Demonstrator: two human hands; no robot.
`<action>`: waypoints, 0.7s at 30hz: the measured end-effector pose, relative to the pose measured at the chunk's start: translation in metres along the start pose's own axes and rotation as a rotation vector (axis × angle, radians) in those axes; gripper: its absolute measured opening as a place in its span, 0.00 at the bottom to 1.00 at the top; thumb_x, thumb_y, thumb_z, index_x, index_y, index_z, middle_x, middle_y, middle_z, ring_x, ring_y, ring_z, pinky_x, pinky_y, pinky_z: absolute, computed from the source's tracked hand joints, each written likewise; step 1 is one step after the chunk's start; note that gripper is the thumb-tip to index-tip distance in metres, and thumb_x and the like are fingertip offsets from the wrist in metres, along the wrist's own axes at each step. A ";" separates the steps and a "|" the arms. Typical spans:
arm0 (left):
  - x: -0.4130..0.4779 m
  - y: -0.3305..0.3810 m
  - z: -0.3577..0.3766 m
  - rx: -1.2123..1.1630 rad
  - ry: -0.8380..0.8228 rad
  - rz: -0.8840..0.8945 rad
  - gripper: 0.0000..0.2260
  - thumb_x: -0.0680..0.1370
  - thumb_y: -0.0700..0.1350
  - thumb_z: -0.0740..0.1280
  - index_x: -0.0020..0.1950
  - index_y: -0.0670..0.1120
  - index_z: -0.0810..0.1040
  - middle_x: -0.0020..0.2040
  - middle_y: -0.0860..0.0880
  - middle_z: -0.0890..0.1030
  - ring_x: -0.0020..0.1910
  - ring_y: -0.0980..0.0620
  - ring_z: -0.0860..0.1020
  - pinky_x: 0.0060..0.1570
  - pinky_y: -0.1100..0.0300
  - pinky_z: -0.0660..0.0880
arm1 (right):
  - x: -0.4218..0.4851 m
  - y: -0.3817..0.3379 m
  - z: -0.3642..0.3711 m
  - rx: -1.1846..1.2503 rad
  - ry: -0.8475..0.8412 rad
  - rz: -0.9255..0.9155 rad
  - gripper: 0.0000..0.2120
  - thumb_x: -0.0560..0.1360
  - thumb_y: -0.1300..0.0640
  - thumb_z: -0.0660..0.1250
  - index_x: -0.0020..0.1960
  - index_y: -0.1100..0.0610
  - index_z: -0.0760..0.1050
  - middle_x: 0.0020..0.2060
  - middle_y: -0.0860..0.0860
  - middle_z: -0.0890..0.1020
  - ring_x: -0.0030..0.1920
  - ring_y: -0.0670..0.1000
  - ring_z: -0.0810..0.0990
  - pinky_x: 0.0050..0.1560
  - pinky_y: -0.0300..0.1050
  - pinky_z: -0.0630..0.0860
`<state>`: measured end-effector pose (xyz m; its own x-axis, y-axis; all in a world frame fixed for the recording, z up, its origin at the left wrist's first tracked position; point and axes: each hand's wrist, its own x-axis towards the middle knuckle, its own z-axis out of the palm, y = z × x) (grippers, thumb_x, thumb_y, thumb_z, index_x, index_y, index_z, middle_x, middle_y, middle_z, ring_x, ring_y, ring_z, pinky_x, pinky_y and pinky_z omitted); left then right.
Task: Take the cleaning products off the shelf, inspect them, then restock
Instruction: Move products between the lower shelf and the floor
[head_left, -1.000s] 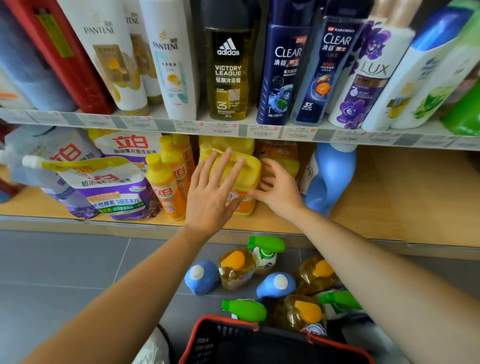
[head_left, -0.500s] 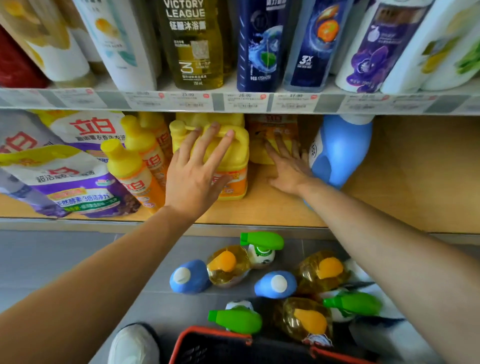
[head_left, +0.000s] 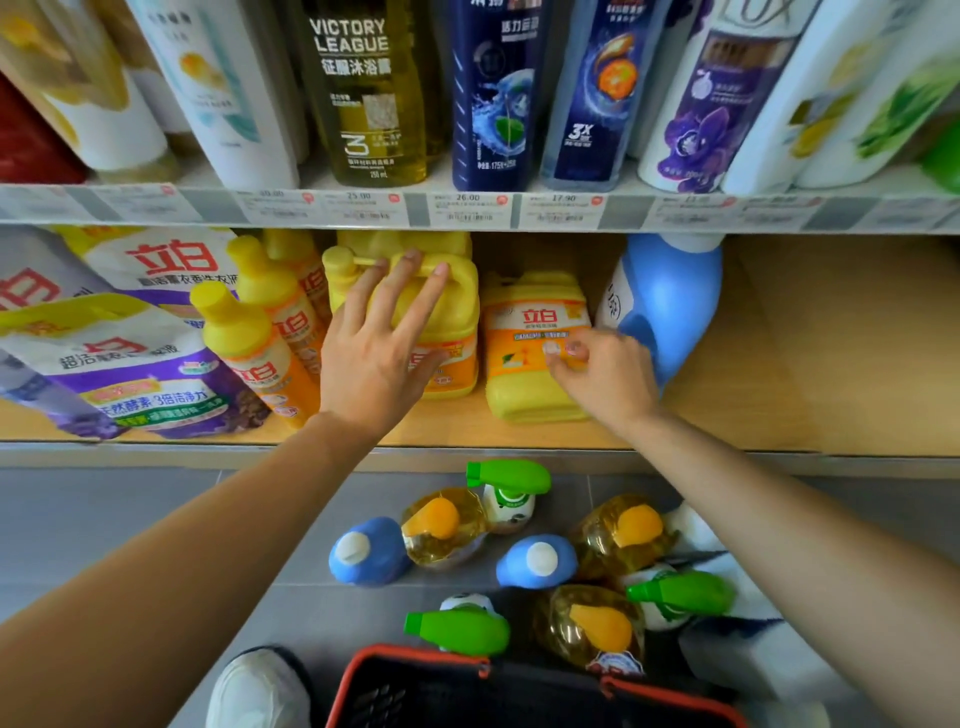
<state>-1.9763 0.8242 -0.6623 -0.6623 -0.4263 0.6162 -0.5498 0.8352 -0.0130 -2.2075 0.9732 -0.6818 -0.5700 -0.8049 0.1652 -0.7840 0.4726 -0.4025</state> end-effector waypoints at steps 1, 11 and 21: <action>0.000 0.000 0.000 -0.003 0.000 -0.001 0.36 0.76 0.55 0.74 0.80 0.50 0.63 0.77 0.44 0.68 0.73 0.38 0.67 0.65 0.44 0.73 | 0.006 -0.003 -0.001 0.023 -0.031 0.056 0.22 0.72 0.41 0.73 0.59 0.55 0.80 0.54 0.56 0.81 0.53 0.61 0.81 0.51 0.51 0.78; -0.015 0.015 -0.005 -0.177 -0.019 -0.019 0.32 0.76 0.47 0.72 0.78 0.46 0.66 0.79 0.43 0.64 0.78 0.39 0.62 0.73 0.46 0.66 | 0.038 0.008 0.010 0.094 -0.360 0.231 0.41 0.63 0.30 0.76 0.68 0.50 0.71 0.63 0.51 0.80 0.66 0.58 0.76 0.67 0.55 0.69; 0.001 0.095 0.027 -0.758 -0.780 -0.765 0.22 0.77 0.60 0.71 0.60 0.44 0.80 0.56 0.46 0.84 0.56 0.45 0.81 0.56 0.48 0.78 | 0.030 0.042 0.004 0.451 -0.566 0.464 0.34 0.66 0.41 0.80 0.66 0.55 0.74 0.60 0.53 0.81 0.61 0.56 0.79 0.64 0.56 0.77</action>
<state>-2.0431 0.8938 -0.6845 -0.5718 -0.7457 -0.3420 -0.6631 0.1747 0.7279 -2.2565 0.9671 -0.6977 -0.5058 -0.6803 -0.5305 -0.2609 0.7068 -0.6576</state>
